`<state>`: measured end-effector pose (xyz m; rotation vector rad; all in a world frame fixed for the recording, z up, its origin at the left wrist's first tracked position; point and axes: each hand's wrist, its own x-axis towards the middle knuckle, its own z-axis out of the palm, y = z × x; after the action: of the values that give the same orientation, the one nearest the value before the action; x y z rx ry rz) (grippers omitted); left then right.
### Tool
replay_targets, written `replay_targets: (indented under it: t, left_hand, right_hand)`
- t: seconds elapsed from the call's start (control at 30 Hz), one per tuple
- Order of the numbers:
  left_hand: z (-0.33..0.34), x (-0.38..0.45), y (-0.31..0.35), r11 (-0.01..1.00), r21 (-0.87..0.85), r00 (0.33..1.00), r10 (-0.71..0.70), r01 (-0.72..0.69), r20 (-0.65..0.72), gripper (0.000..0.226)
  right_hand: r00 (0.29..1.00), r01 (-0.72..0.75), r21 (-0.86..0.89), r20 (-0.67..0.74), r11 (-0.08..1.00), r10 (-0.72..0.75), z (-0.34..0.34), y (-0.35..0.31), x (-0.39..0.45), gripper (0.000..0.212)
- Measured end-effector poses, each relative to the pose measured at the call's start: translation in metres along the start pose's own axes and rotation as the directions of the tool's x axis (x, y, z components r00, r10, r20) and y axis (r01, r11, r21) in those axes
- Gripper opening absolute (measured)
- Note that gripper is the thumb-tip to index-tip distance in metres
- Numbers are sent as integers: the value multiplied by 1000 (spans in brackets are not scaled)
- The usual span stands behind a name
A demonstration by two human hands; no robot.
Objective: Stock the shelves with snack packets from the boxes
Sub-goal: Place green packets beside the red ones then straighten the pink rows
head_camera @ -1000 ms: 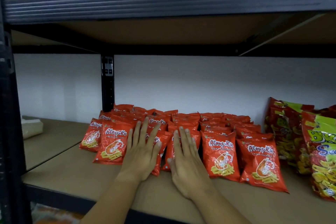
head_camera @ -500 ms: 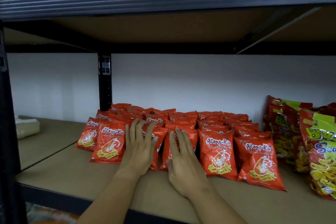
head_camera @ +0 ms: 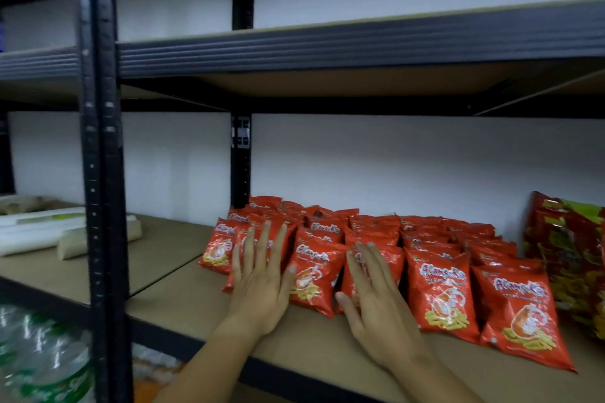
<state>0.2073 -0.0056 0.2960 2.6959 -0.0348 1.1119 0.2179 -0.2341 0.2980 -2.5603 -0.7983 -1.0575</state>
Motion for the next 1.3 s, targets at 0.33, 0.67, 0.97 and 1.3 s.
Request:
replay_targets:
  t: [0.33,0.67,0.97,1.3]
  left_hand:
    - [-33,-2,-126,962,-35,925,-251,271,286,70]
    - [12,44,-163,999,-53,935,22,-3,355,74]
    - [34,66,-172,990,-129,945,-18,64,327,79]
    - [29,63,-167,996,-88,965,19,5,263,80]
  right_hand:
    - [989,145,93,29,985,-148,65,-139,54,71]
    - [989,31,-14,147,999,-29,113,-146,102,81]
    - [990,26,12,140,1000,-27,123,-146,105,83]
    - [994,71,-28,85,997,-68,126,-148,111,88]
